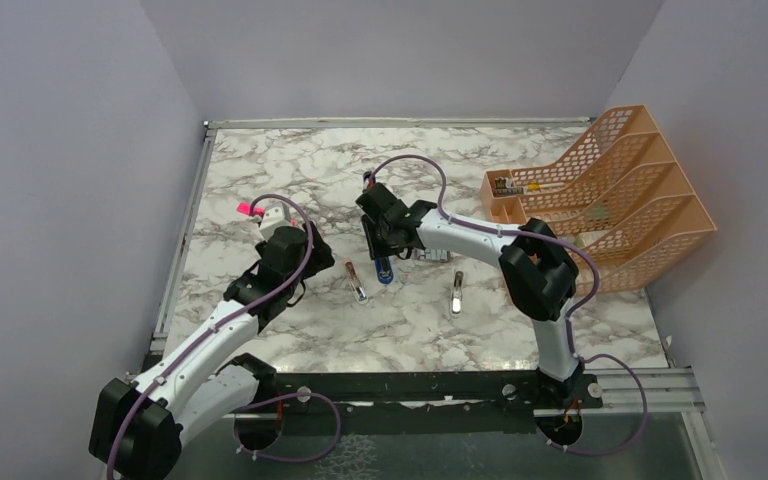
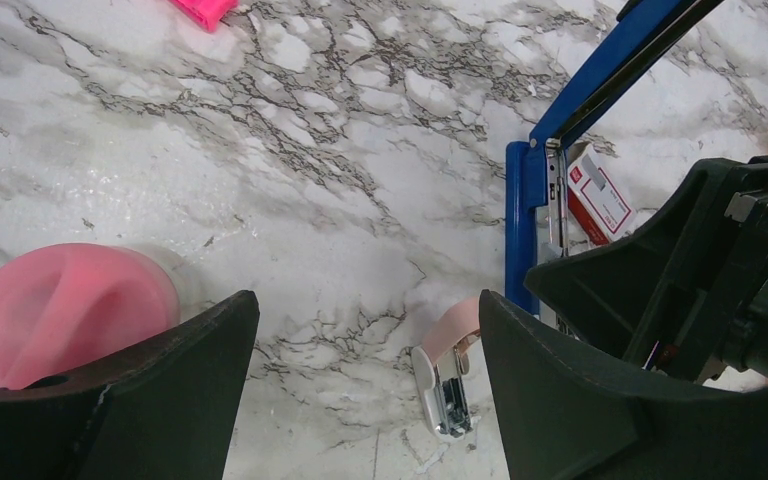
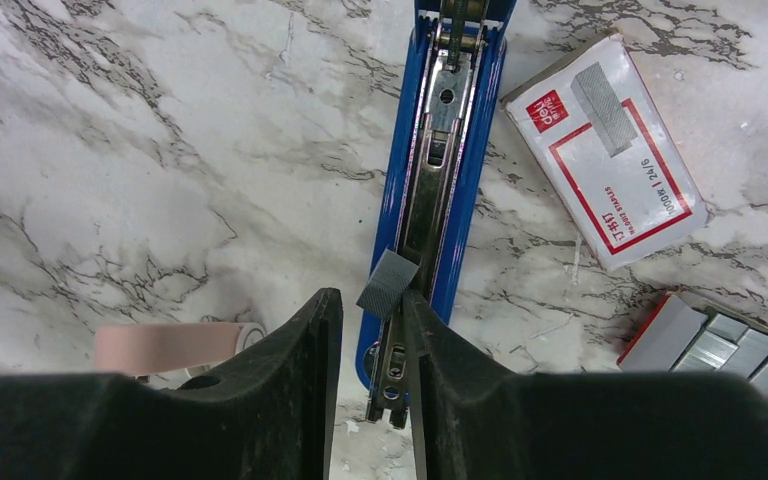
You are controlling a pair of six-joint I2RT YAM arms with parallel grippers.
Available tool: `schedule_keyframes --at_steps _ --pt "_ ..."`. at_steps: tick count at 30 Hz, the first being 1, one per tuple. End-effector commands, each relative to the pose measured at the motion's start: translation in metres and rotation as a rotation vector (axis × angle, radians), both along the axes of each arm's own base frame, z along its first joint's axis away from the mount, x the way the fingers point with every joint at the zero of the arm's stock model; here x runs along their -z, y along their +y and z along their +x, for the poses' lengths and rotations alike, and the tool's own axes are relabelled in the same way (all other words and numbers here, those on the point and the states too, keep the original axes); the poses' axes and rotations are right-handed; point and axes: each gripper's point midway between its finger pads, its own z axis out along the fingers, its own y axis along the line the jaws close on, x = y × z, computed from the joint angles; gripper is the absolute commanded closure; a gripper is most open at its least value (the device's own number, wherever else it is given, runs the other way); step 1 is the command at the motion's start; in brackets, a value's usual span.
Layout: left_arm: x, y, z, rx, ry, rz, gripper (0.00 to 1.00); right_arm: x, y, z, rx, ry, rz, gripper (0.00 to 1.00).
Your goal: Load the staples into the stapler
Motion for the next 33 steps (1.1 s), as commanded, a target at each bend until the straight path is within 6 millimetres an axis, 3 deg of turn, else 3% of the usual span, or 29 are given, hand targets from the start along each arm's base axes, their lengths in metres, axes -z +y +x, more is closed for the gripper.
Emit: schedule_keyframes --at_steps 1,14,33 --pt "-0.005 -0.002 0.001 0.006 -0.022 -0.023 0.18 0.008 -0.003 0.0 0.033 0.013 -0.044 0.66" --pt "-0.006 -0.001 0.001 0.007 -0.023 -0.025 0.18 0.015 -0.008 0.011 0.075 -0.015 -0.108 0.64" --pt "-0.006 -0.001 0.0 0.007 -0.023 -0.031 0.18 0.017 -0.008 0.003 0.068 -0.01 -0.145 0.9"
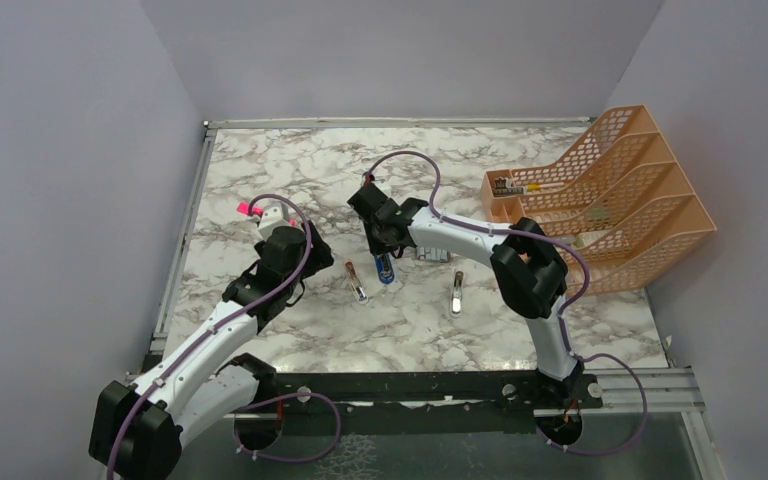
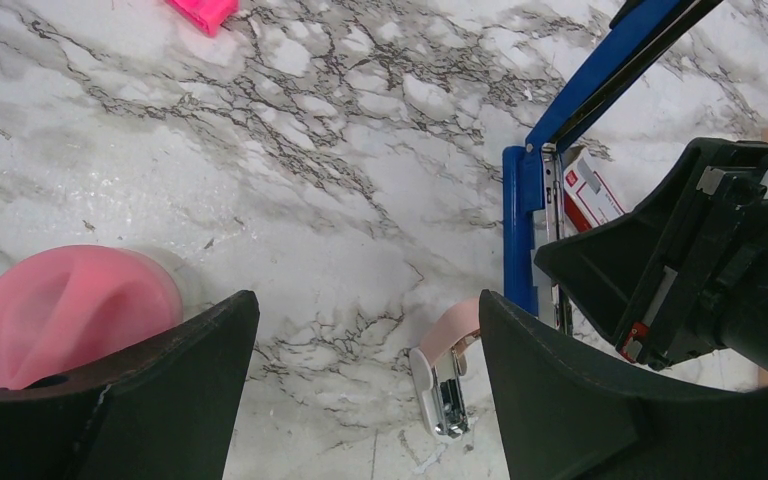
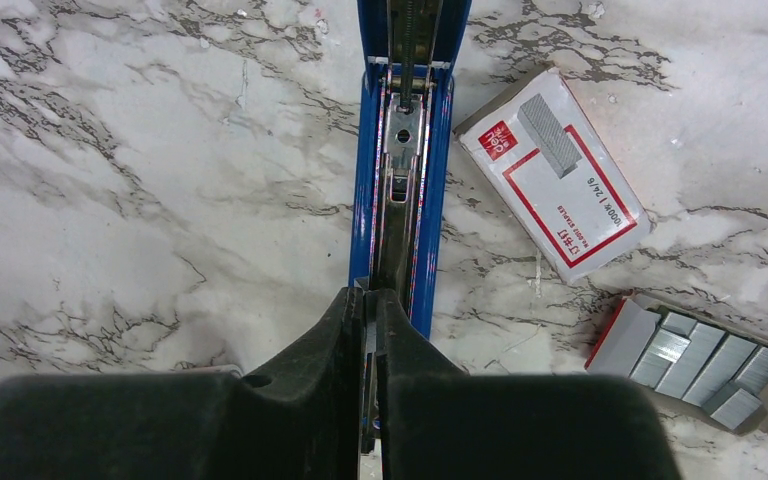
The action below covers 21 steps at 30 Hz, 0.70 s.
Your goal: Load the staples into the stapler
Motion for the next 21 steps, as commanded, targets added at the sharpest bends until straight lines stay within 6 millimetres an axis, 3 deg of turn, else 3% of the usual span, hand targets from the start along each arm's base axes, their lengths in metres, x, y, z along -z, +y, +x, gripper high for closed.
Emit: schedule_keyframes --at_steps 1,13,21 --pt "-0.004 -0.002 0.0 0.009 -0.016 -0.024 0.18 0.012 -0.004 -0.01 -0.002 0.037 -0.046 0.9" --pt "-0.005 -0.001 -0.001 0.007 -0.017 -0.024 0.18 -0.024 0.01 -0.019 -0.03 0.03 0.094 0.9" --pt "-0.005 -0.001 -0.001 0.008 -0.017 -0.026 0.18 -0.038 0.01 -0.032 -0.054 0.048 0.156 0.9"
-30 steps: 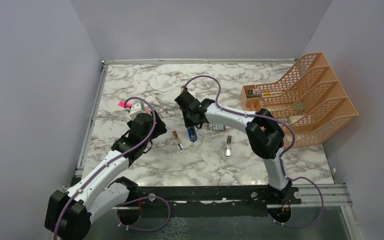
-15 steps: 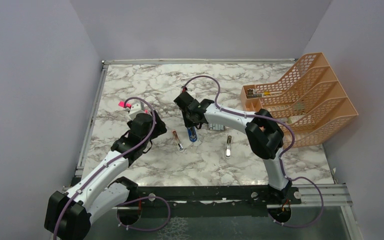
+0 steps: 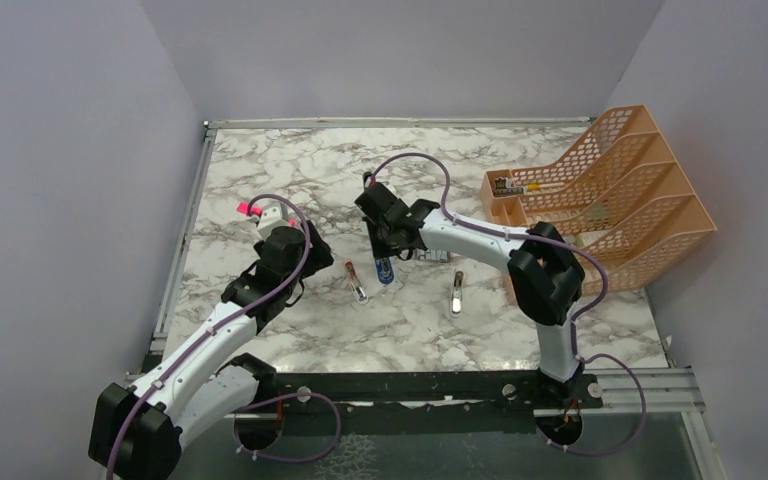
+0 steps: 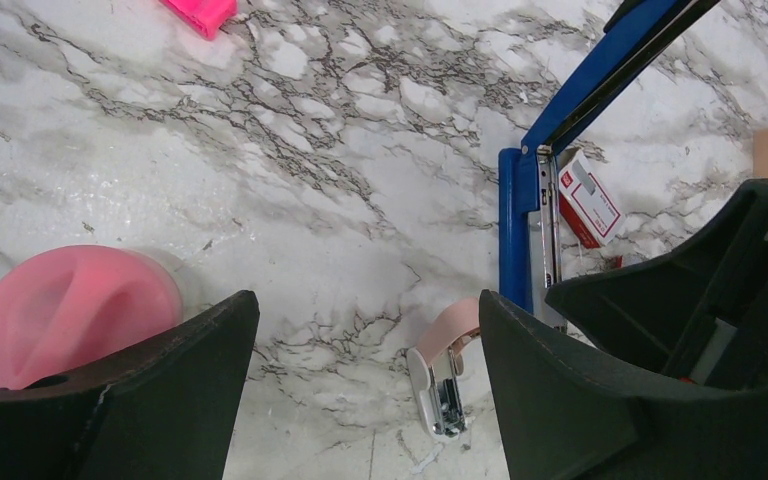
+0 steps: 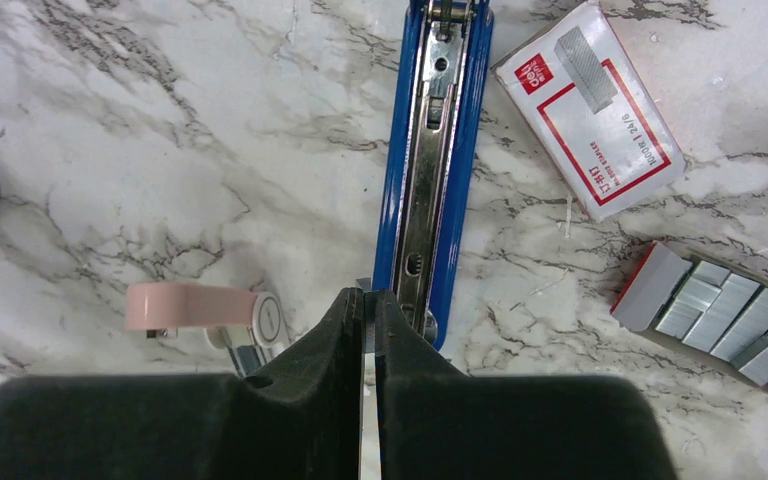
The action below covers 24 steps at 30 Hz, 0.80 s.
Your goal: Load the staples into the stapler
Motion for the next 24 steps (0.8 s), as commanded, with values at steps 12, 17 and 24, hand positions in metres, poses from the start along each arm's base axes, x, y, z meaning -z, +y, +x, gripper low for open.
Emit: schedule_keyframes --at_steps 12,17,24 --pt "-0.003 -0.004 -0.001 0.014 -0.01 -0.036 0.18 -0.027 -0.003 -0.05 -0.091 0.078 0.164 0.9" --pt "-0.001 -0.005 -0.001 0.018 -0.005 -0.041 0.18 -0.015 -0.025 -0.094 -0.102 0.188 0.217 0.89" --pt "-0.001 -0.009 0.0 0.024 -0.003 -0.064 0.18 0.013 -0.041 -0.135 -0.102 0.31 0.289 0.89"
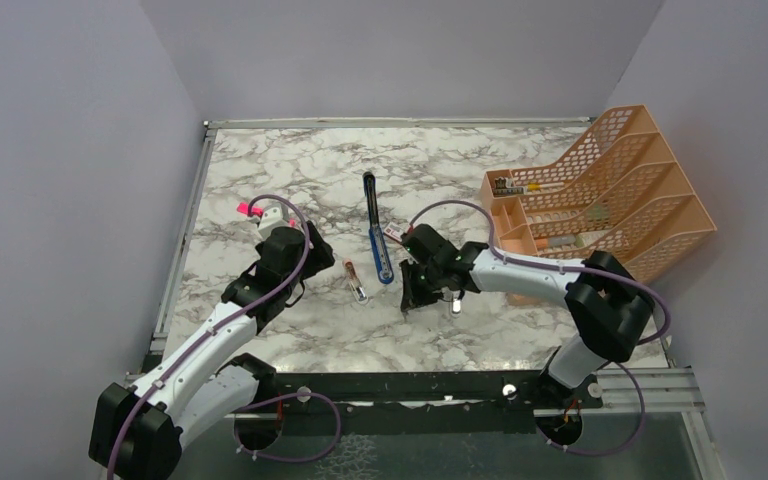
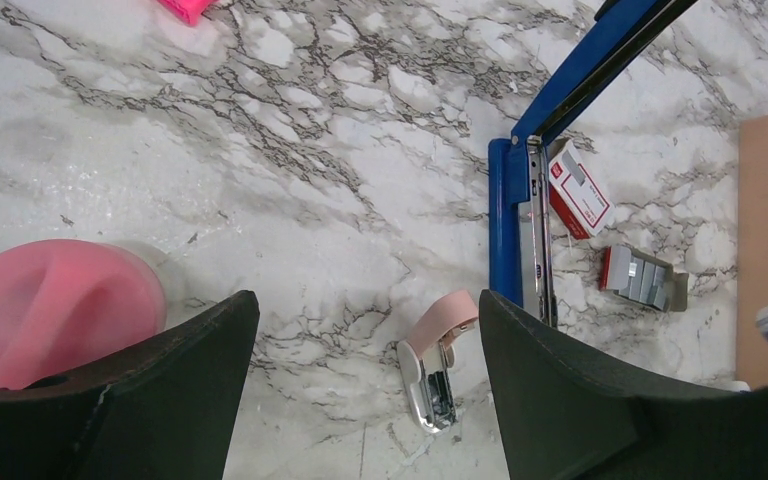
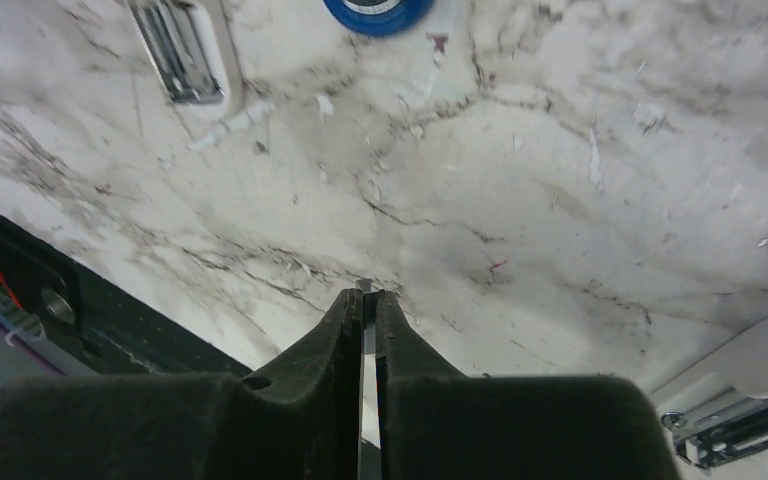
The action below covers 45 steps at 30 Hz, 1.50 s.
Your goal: Load the staples into the stapler
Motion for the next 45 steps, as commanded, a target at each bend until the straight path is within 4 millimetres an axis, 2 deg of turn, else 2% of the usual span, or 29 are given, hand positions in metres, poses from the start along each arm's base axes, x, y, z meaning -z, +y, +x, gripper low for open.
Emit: schedule_keyframes --at_steps 1,10,16,20,26,31,38,45 --pt "-0.001 -0.006 0.001 0.013 -0.006 -0.042 0.18 0.002 0.016 -0.021 -0.026 0.072 0.126 0.89" --pt "-0.002 -0.006 0.0 0.012 -0.004 -0.048 0.18 0.021 0.019 -0.024 -0.054 0.082 0.146 0.88" --pt "-0.002 -0.007 0.0 0.014 -0.003 -0.048 0.18 0.038 0.01 -0.026 -0.052 0.077 0.104 0.85" --pt "-0.002 -0.007 0.001 0.014 -0.003 -0.049 0.18 0.046 -0.003 -0.022 -0.029 0.057 0.035 0.82" --pt "-0.004 -0.007 0.003 0.012 -0.009 -0.045 0.18 0.038 -0.017 -0.012 -0.015 0.007 -0.052 0.68" --pt "-0.006 -0.006 0.005 0.009 -0.015 -0.037 0.18 0.025 -0.012 -0.009 -0.038 -0.037 -0.089 0.59" --pt "-0.005 -0.003 0.005 -0.002 -0.018 -0.026 0.18 0.03 -0.01 -0.012 -0.039 -0.088 -0.261 0.55" --pt "-0.005 -0.001 0.005 -0.005 -0.018 -0.02 0.18 0.037 -0.007 -0.015 -0.05 -0.091 -0.329 0.55"
